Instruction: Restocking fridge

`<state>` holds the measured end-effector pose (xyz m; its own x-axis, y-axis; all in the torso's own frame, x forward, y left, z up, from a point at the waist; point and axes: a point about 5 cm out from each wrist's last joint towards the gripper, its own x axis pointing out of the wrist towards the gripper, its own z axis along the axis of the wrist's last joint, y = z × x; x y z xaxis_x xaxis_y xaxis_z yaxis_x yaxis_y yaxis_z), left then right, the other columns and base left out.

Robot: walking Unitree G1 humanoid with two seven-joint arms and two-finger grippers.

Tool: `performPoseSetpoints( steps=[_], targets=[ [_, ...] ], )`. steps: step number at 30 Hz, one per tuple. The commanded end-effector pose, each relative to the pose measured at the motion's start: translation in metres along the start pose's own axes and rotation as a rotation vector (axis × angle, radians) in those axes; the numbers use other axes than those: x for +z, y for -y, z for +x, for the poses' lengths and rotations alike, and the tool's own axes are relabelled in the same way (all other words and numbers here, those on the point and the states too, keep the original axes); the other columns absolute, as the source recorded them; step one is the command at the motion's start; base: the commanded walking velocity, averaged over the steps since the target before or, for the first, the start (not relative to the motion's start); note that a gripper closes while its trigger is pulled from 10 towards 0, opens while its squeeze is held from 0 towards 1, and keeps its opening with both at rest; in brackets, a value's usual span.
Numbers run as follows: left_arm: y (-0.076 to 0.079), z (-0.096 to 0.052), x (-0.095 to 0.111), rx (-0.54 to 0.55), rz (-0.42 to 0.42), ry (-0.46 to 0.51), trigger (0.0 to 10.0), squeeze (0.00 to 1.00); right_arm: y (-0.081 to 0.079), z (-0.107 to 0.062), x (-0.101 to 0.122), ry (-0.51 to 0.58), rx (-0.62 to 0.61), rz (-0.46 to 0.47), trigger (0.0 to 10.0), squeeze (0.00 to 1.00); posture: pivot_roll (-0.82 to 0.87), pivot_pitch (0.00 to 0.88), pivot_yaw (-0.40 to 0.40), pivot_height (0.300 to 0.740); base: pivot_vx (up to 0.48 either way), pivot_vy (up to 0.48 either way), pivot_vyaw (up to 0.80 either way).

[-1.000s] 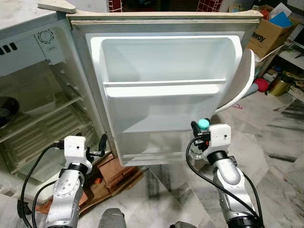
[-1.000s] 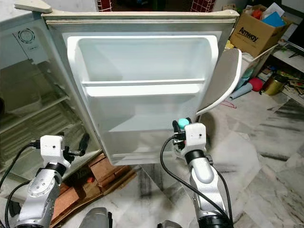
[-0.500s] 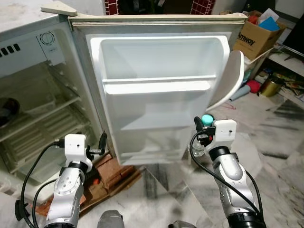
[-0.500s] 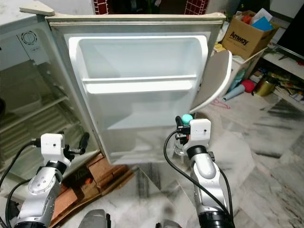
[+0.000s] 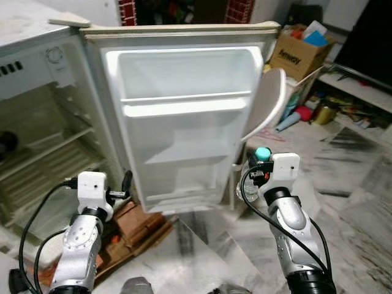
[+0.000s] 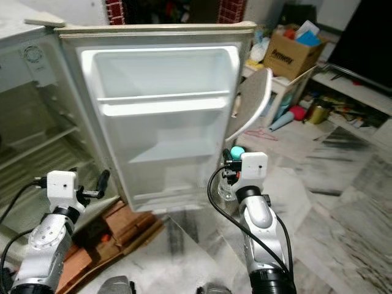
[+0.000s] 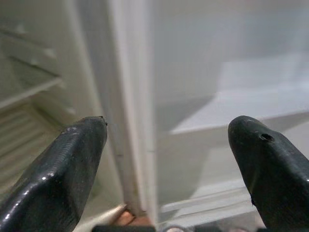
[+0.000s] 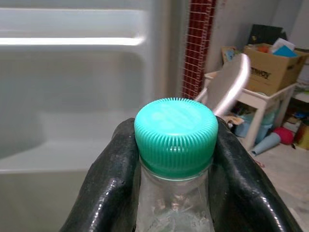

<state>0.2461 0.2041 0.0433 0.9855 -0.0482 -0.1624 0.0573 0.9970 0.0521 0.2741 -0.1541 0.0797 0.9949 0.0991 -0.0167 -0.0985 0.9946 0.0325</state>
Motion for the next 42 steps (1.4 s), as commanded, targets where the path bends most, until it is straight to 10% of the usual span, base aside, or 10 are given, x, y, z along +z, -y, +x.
performPoseSetpoints(
  steps=[1, 20, 42],
  targets=[
    [0.004, 0.005, 0.004, -0.026, 0.012, 0.013, 10.0, 0.0, 0.004, 0.005, 0.007, 0.031, -0.024, -0.009, 10.0, 0.0, 0.07, 0.0, -0.022, 0.74, 0.0, 0.0, 0.0],
    [-0.009, -0.001, -0.002, 0.025, -0.029, -0.018, 10.0, 0.0, 0.015, 0.011, 0.004, 0.019, -0.101, 0.013, 10.0, 0.0, 0.08, 0.0, -0.02, 0.74, 0.0, 0.0, -0.03],
    [-0.002, -0.007, -0.007, -0.006, 0.002, -0.019, 10.0, 0.0, 0.021, 0.008, 0.0, 0.008, -0.116, 0.002, 10.0, 0.0, 0.08, 0.0, -0.034, 0.74, 0.0, 0.467, -0.59]
  ],
)
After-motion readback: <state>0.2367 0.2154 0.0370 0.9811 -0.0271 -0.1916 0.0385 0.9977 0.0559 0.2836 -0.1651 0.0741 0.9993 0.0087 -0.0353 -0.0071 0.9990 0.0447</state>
